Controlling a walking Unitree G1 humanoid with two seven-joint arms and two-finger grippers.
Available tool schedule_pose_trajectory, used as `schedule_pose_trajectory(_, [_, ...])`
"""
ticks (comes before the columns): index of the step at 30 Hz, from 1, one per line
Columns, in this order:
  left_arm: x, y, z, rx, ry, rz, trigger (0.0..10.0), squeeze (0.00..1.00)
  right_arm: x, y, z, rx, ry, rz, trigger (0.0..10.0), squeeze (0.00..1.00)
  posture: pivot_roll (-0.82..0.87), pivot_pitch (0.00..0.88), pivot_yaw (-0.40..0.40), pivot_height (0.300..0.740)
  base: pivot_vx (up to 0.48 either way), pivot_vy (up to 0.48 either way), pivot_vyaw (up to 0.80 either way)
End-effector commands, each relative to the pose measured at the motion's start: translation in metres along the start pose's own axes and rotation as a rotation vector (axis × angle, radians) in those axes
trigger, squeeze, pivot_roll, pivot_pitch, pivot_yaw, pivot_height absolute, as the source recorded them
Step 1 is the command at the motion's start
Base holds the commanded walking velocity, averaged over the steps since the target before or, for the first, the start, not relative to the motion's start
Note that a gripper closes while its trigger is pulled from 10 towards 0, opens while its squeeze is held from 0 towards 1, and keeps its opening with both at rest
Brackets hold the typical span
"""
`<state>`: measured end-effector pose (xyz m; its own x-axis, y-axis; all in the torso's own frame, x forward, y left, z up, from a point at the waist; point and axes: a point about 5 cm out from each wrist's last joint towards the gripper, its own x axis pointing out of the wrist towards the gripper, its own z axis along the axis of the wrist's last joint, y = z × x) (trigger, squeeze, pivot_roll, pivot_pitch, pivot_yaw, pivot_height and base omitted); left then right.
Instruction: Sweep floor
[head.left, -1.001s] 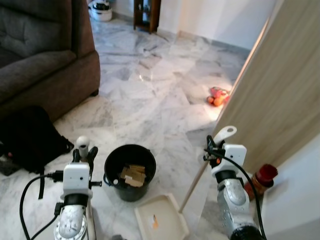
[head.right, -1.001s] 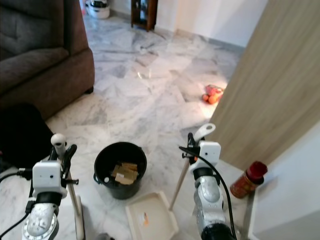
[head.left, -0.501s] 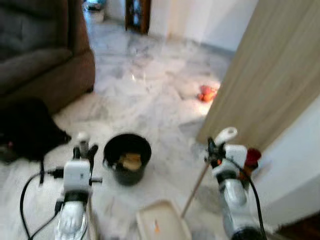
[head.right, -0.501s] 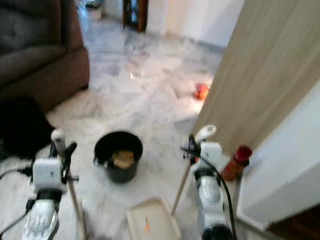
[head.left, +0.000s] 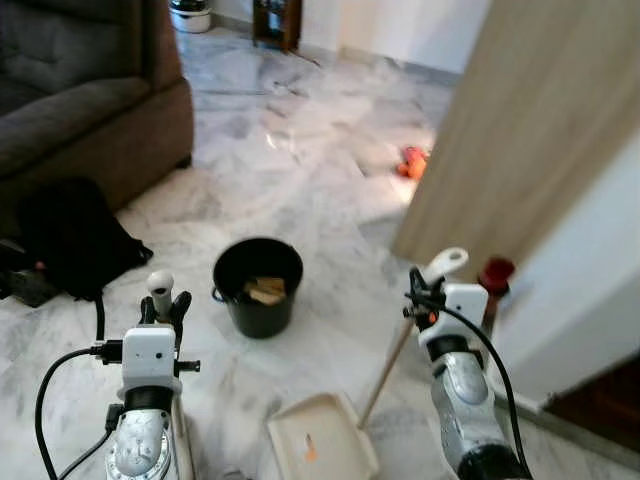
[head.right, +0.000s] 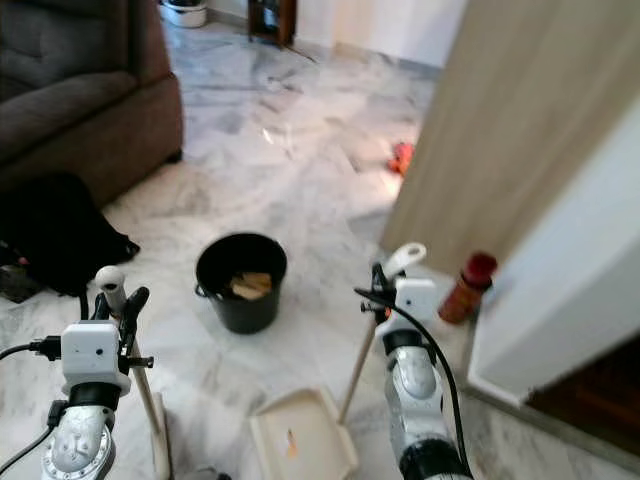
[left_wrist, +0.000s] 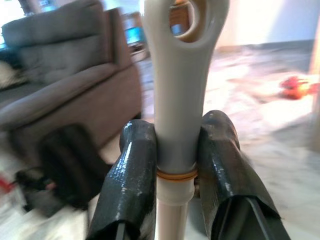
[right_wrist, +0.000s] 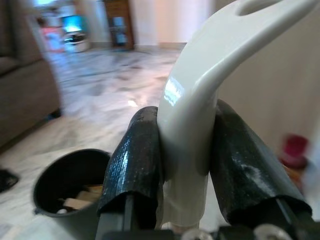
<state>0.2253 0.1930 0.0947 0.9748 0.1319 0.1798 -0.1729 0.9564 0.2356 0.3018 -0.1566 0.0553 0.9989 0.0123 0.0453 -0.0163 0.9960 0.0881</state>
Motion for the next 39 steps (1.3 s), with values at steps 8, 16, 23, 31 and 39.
schedule_pose_trajectory(8, [0.0033,0.0004,0.0073,0.018,-0.044,-0.004,10.0,0.0,0.0029,-0.0048,0.0048,-0.011,-0.017,-0.016,10.0,0.0,0.18,0.078,-0.095,0.74,0.0,0.0,-0.8])
schedule_pose_trajectory(16, [0.0044,-0.0001,0.0072,0.02,-0.045,-0.004,10.0,0.0,0.004,-0.0048,0.0055,-0.015,-0.018,-0.02,10.0,0.0,0.18,0.073,-0.095,0.74,0.0,0.0,-0.8])
schedule_pose_trajectory(23, [0.0064,0.0008,0.0075,0.021,-0.05,-0.004,10.0,0.0,0.0058,-0.0039,0.0067,-0.018,-0.021,-0.024,10.0,0.0,0.18,0.066,-0.092,0.74,0.0,0.0,-0.8])
schedule_pose_trajectory(31, [0.0077,0.0015,0.0084,0.024,-0.056,-0.004,10.0,0.0,0.0061,-0.0035,0.0067,-0.016,-0.022,-0.025,10.0,0.0,0.18,0.064,-0.089,0.74,0.0,0.0,-0.8])
schedule_pose_trajectory(39, [0.0088,0.0013,0.0088,0.028,-0.058,-0.006,10.0,0.0,0.0073,-0.0032,0.0073,-0.017,-0.024,-0.029,10.0,0.0,0.19,0.058,-0.088,0.74,0.0,0.0,-0.8])
